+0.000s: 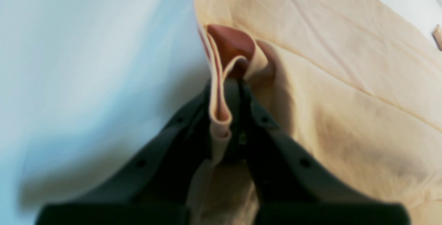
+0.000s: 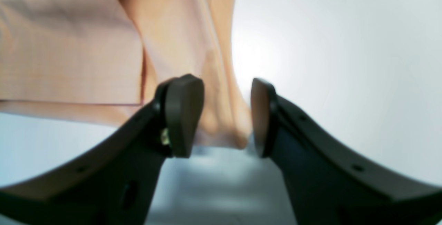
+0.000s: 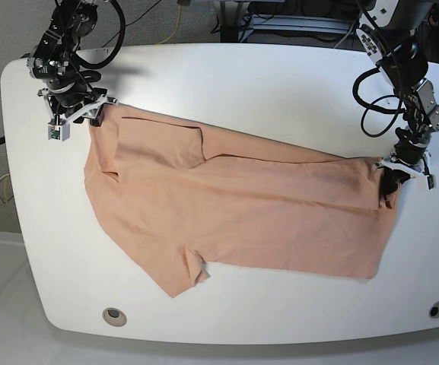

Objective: Fold the T-shirt properly
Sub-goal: 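Pull the right gripper with the shoulder back toward the robot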

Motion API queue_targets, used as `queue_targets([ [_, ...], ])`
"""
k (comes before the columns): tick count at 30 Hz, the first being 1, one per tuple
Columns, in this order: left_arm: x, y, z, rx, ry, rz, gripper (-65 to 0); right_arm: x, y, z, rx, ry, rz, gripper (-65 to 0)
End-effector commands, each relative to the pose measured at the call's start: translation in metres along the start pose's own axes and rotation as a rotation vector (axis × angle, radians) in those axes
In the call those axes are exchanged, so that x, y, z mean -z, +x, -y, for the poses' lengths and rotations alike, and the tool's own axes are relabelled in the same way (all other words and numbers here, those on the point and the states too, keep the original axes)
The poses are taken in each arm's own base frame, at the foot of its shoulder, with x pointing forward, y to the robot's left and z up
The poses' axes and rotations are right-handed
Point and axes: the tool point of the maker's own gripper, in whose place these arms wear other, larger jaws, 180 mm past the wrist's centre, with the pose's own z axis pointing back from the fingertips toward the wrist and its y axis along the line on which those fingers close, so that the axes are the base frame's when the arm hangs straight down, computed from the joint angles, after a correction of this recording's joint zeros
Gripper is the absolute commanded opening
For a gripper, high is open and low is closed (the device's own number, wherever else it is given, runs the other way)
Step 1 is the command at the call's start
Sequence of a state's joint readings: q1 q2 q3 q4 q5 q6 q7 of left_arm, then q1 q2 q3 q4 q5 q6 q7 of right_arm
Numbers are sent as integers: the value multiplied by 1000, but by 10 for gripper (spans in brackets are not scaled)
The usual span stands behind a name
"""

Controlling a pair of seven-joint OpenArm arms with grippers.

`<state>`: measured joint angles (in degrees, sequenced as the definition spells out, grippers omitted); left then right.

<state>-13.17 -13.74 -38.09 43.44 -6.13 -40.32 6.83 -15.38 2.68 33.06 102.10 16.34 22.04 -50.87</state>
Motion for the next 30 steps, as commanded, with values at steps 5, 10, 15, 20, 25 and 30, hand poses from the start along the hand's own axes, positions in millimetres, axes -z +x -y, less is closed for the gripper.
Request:
queue_targets([
  [5, -1, 2, -5, 32, 13, -30, -638, 9, -23, 5, 36, 9, -55, -392],
  [10, -4, -5, -7, 28, 17, -41, -638, 14, -31, 6, 49, 14, -67, -394],
  [15, -5, -7, -8, 27, 18, -44, -638, 14, -28, 5, 48, 14, -47, -447],
  [20, -5, -8, -8, 29, 19, -48, -638, 14, -24, 8, 35, 13, -43, -650],
  [25, -11, -20, -12, 29, 27, -78, -638, 18, -15, -5, -29, 55, -40, -650],
  [30, -14, -29, -14, 24, 33, -112, -638, 20, -8, -7, -33, 59, -25, -650],
])
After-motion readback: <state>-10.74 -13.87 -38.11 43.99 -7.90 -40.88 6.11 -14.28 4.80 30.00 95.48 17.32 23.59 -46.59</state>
